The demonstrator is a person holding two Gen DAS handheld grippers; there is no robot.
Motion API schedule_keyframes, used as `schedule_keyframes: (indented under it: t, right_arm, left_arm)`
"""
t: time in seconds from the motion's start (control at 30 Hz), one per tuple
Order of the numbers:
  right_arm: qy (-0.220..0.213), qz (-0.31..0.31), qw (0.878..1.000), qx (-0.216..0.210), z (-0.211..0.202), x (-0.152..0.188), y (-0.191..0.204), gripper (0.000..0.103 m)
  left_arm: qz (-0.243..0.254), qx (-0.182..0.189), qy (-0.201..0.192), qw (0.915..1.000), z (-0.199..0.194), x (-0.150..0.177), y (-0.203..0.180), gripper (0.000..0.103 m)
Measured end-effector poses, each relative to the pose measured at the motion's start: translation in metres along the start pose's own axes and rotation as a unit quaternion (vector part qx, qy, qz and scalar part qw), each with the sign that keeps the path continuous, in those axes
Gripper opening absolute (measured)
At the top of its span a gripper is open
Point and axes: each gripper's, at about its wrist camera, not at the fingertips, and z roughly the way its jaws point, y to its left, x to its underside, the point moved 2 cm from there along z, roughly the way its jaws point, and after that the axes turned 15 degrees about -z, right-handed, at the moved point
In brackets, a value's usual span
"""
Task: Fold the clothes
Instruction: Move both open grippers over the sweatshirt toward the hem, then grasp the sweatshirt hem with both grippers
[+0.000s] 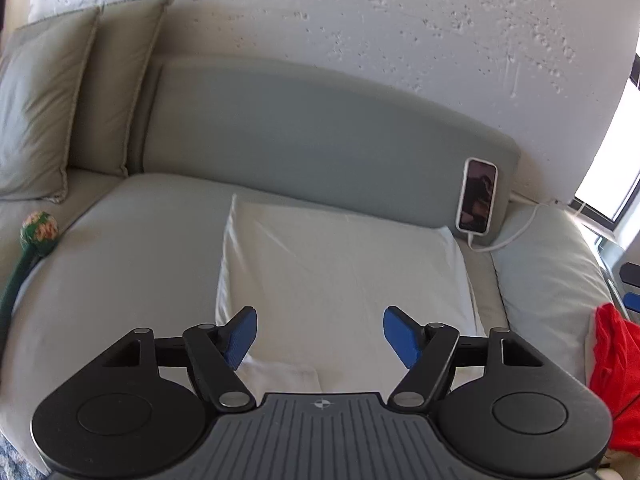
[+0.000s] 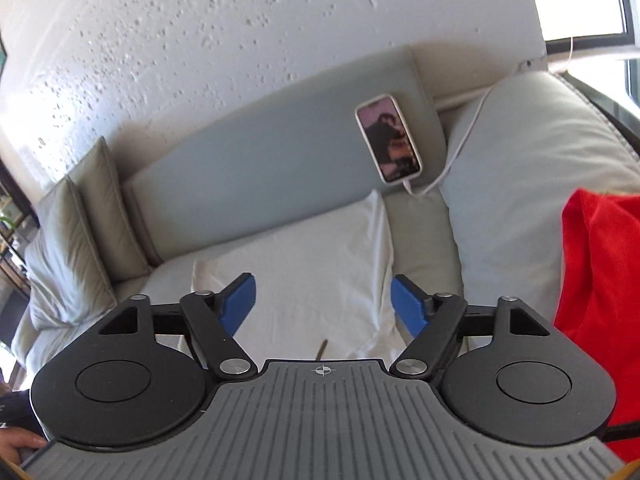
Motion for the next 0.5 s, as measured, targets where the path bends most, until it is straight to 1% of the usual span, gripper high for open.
schedule_keyframes:
  t: [0.07, 0.13, 0.2, 0.3, 0.37, 0.43, 0.5]
  right_arm:
    - [-0.008, -0.011, 1.000, 0.012, 0.002, -0.012, 0.000, 0.080]
    - [-0.005, -0.007, 1.000, 0.023, 0.010, -0.019, -0.002, 0.080]
    - [0.005, -0.005, 1.000, 0.015, 0.025, -0.025, -0.002, 0.080]
    - [0.020, -0.010, 1.000, 0.011, 0.053, -0.032, -0.001, 0.080]
    - [0.027, -0.018, 0.999, 0.008, 0.074, -0.038, 0.001, 0.080]
    - [0.036, -0.017, 0.999, -0.014, 0.101, -0.043, 0.001, 0.079]
    - [0.024, 0.007, 0.999, -0.046, 0.133, -0.043, -0.006, 0.074]
  left_arm:
    - [-0.008, -0.019, -0.003, 0.9998, 0.008, -0.011, 0.001, 0.069]
    - [-0.014, -0.022, 0.003, 0.9997, 0.017, -0.020, 0.002, 0.069]
    - [-0.011, -0.031, 0.007, 0.9994, 0.028, -0.030, 0.004, 0.069]
    - [0.005, -0.062, 0.013, 0.9980, 0.055, -0.045, 0.007, 0.069]
    - [0.017, -0.083, 0.016, 0.9963, 0.076, -0.055, 0.010, 0.066]
    - [0.029, -0.093, 0.015, 0.9951, 0.102, -0.062, 0.015, 0.061]
    - [0.023, -0.077, 0.014, 0.9967, 0.130, -0.066, 0.023, 0.053]
